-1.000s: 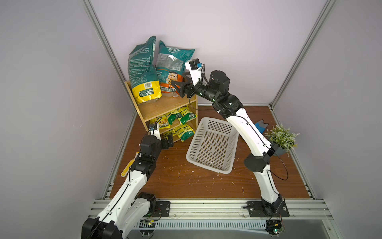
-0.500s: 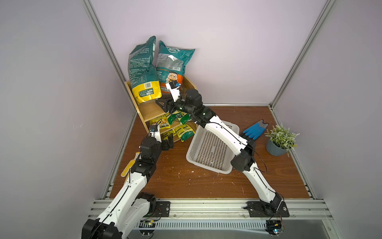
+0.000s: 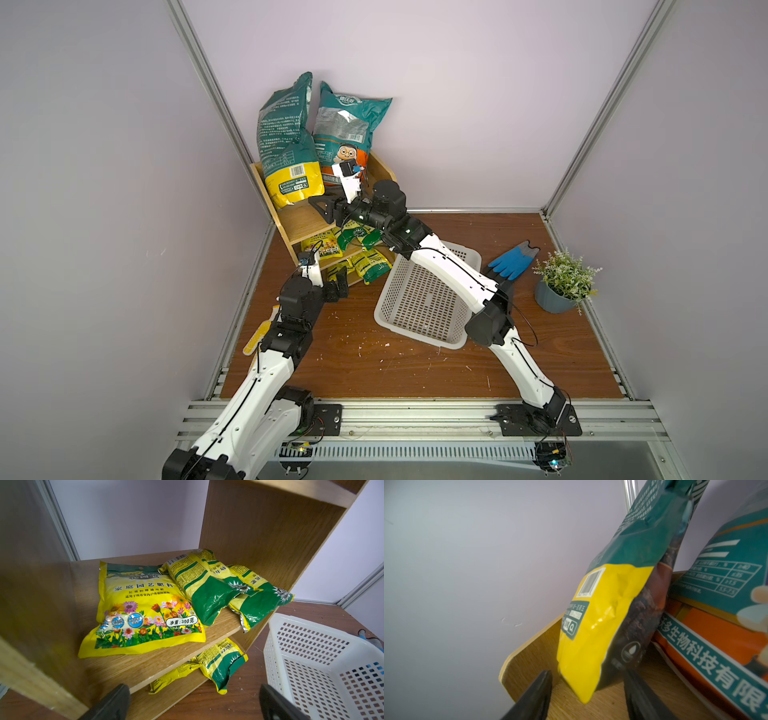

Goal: Take down the fertilizer bag from the shelf
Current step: Adjust the fertilizer bag on the shelf.

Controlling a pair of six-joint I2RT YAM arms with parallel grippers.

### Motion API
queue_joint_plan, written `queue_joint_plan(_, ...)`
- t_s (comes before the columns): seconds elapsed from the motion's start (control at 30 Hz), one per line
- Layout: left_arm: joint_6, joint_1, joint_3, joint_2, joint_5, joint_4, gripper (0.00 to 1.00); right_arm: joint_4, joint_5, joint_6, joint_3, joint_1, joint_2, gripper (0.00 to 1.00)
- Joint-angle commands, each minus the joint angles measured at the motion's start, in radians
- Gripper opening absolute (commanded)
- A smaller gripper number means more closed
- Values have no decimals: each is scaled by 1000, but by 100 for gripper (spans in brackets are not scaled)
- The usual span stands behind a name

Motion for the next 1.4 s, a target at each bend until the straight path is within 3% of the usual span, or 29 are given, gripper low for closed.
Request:
queue_joint_plan(0.0, 7, 9, -11, -20, -7, 5, 100, 58, 28, -9, 55, 6, -48, 62)
queue_joint_plan(0.1, 7, 9, -19, -33, -14, 14, 100, 66, 29, -6, 78, 5, -34, 62)
queue_joint_plan(0.17, 7, 9, -22, -34, -18, 22, 100, 84, 41, -7, 73, 5, -35, 57)
queue_joint_plan(0.33, 9, 9, -17, -24, -16, 18, 100, 108, 75, -4, 68, 5, -24, 6)
queue_joint_plan(0.37, 10, 9, -16, -23, -16, 16, 100, 103, 77, -4, 70, 6, -24, 0)
queue_joint_plan(0.67, 13, 9, -21, -32, -43, 19, 100, -114, -32, -62, 18, 21, -118, 0)
queue_joint_plan(0.8, 9, 9, -23, -53, -71, 17, 100, -186, -43, -138, -174, 68, -236, 0)
queue_joint_plan(1.0, -68, 10, -5, -120, -40, 1, 100, -24, 52, -141, -652, 84, -470, 0)
queue_joint_plan(1.2, -212, 9, 77, -167, 27, 32, 100, 13, 81, -156, -789, 83, -543, 0)
queue_joint_plan(1.23, -225, 9, 90, -168, 26, 49, 100, 9, 85, -167, -781, 81, -539, 3)
queue_joint_plan(1.37, -248, 9, 144, -132, 22, 116, 100, 14, 59, -174, -720, 56, -506, 32)
